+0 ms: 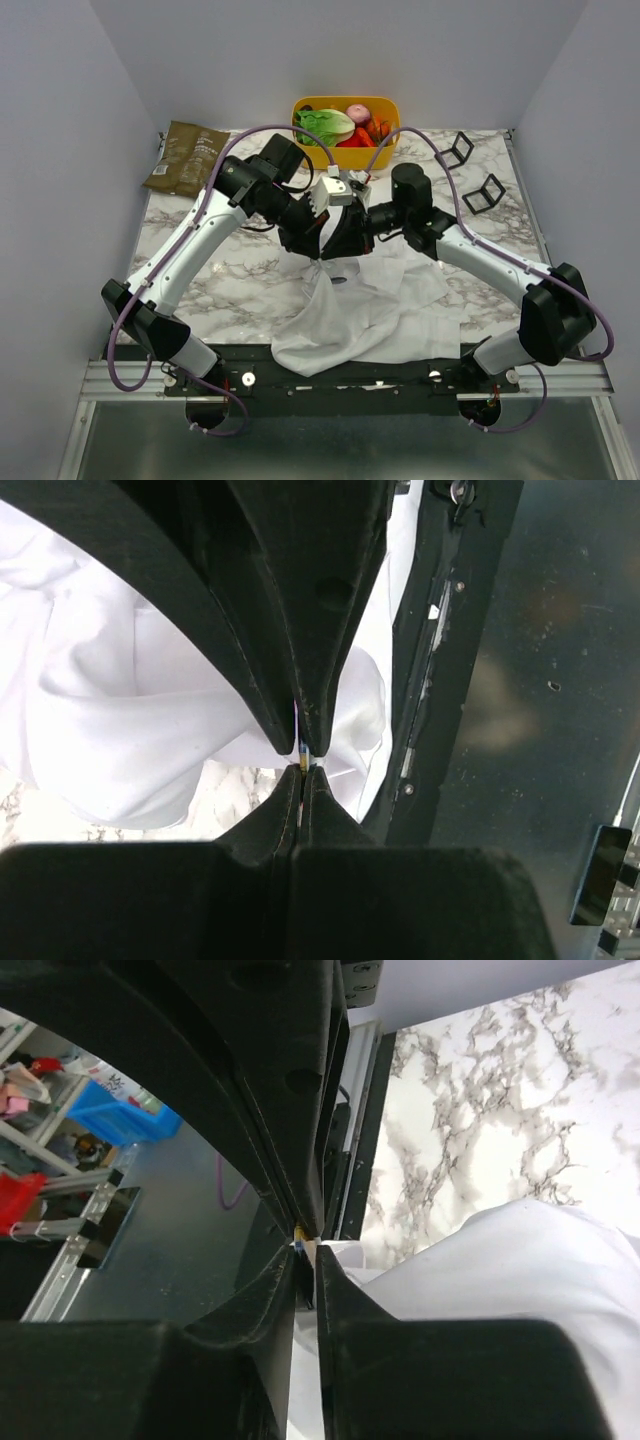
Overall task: Remove the brooch from the garment
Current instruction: Remove the brooch from the clothes.
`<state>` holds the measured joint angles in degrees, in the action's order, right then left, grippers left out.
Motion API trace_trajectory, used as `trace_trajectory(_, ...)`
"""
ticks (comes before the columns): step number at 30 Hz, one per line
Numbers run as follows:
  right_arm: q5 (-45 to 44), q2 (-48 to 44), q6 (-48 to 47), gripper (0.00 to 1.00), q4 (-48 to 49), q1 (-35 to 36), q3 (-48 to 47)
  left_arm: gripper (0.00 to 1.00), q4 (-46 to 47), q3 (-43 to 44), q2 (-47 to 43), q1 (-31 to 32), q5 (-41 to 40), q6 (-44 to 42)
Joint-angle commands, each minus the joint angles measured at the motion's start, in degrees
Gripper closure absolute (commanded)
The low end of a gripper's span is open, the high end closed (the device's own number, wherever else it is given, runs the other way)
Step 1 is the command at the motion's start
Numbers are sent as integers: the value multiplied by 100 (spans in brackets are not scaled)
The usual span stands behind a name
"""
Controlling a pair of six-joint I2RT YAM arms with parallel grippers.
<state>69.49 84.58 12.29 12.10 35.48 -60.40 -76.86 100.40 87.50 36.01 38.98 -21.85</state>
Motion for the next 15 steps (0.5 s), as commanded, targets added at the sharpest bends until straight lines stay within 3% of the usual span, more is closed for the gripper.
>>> trace_trajectory(1,-59,77,-201,92,-84,81,-68,100,4,138,-14,38,268,22)
trace_trajectory(3,-111,50,-262,99,-129,81,-68,100,39,120,-23,38,215,40)
trace_trajectory(9,-252,-134,-561,99,-462,81,-147,99,127,269,-119,29,-214,102)
trace_trajectory(13,-270,-257,-737,99,-612,81,-139,80,101,375,-242,11,-338,40)
trace_trajectory(15,-322,-327,-895,99,-770,73,-147,63,145,323,-304,3,-443,14)
